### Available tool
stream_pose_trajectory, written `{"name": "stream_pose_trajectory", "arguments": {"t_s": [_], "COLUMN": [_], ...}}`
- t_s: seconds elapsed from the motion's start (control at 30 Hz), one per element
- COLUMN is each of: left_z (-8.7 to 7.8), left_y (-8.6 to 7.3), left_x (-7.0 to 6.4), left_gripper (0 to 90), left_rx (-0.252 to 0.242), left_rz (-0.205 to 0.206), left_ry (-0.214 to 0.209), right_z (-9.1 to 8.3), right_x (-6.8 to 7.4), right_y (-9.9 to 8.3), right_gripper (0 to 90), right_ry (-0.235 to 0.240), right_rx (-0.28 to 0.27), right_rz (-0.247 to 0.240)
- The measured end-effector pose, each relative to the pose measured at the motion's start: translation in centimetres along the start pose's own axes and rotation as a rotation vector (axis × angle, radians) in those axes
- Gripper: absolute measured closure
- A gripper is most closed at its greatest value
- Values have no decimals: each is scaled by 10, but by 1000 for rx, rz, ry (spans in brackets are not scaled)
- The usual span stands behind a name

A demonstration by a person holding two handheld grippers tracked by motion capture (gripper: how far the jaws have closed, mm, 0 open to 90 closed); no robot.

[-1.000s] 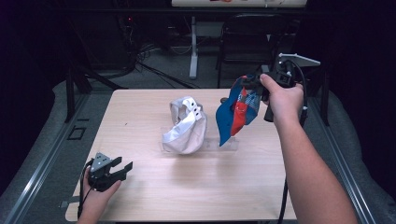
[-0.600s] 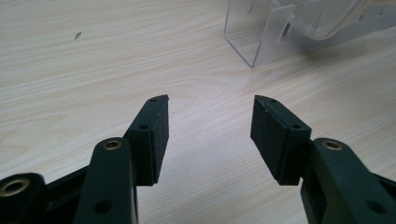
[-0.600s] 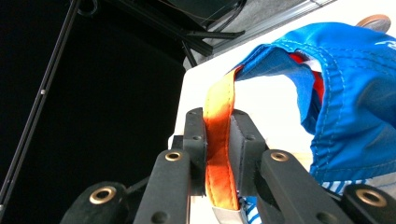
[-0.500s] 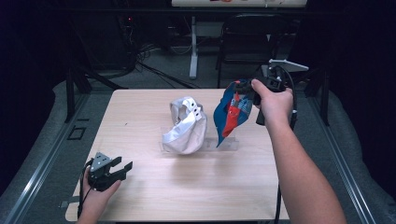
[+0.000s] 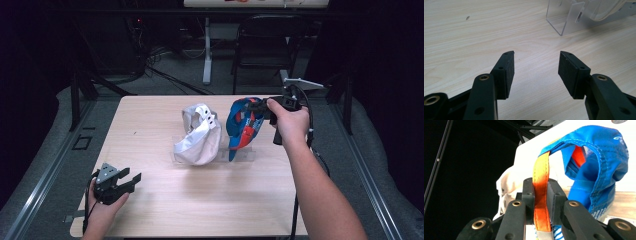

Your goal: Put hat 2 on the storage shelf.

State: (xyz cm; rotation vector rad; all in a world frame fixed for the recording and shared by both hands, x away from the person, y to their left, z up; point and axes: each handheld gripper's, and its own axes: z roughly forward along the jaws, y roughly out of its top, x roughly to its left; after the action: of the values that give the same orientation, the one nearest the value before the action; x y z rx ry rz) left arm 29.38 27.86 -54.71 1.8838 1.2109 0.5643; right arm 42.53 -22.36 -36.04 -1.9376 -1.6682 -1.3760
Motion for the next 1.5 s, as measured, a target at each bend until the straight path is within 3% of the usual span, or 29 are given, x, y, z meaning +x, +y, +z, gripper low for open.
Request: {"name": "stream_pose_trajectory", "arguments": {"t_s": [0.6, 1.5], "left_z": [0, 6], "left_y": [0, 4], "left_x": [3, 0], "left_gripper": [474, 473], "left_rx": [2, 0], "left_rz": [-8, 3], "left_ry": [5, -9], "right_z": [-5, -18], "right_x": [-8, -35], "right_y": [-4, -9], "right_gripper": [781, 758], "right_ry": [-38, -108], "right_rx": [-12, -17], "right_rz": [-8, -5]}}
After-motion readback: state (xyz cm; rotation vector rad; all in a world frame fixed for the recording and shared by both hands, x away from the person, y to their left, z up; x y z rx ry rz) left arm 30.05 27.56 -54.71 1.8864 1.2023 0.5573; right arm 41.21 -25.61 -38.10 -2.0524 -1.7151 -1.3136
